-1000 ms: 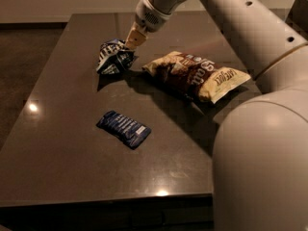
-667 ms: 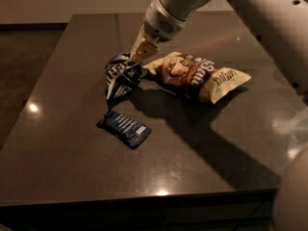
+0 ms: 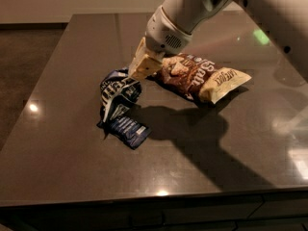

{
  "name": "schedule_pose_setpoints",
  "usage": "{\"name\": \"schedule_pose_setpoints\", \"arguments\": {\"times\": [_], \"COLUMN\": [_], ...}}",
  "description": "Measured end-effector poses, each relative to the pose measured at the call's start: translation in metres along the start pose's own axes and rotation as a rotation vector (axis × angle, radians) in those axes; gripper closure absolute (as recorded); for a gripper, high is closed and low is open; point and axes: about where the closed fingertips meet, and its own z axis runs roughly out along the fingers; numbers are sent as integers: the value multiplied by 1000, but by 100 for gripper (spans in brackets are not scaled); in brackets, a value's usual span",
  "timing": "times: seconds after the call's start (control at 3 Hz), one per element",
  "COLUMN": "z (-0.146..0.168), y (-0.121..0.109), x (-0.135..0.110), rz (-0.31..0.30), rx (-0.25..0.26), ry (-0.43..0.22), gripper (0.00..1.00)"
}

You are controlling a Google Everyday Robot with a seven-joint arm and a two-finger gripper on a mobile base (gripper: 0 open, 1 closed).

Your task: Move blue chip bag near rxbar blueberry

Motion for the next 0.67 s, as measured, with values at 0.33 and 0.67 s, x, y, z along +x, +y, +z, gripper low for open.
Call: {"name": "schedule_pose_setpoints", "arguments": {"times": [0.33, 0.67], "z": [2, 3], "y": [4, 3], "x": [-1, -2], "rz": [-3, -4], "rx": [-7, -7], "ry": [-3, -3], "gripper": [59, 36]}}
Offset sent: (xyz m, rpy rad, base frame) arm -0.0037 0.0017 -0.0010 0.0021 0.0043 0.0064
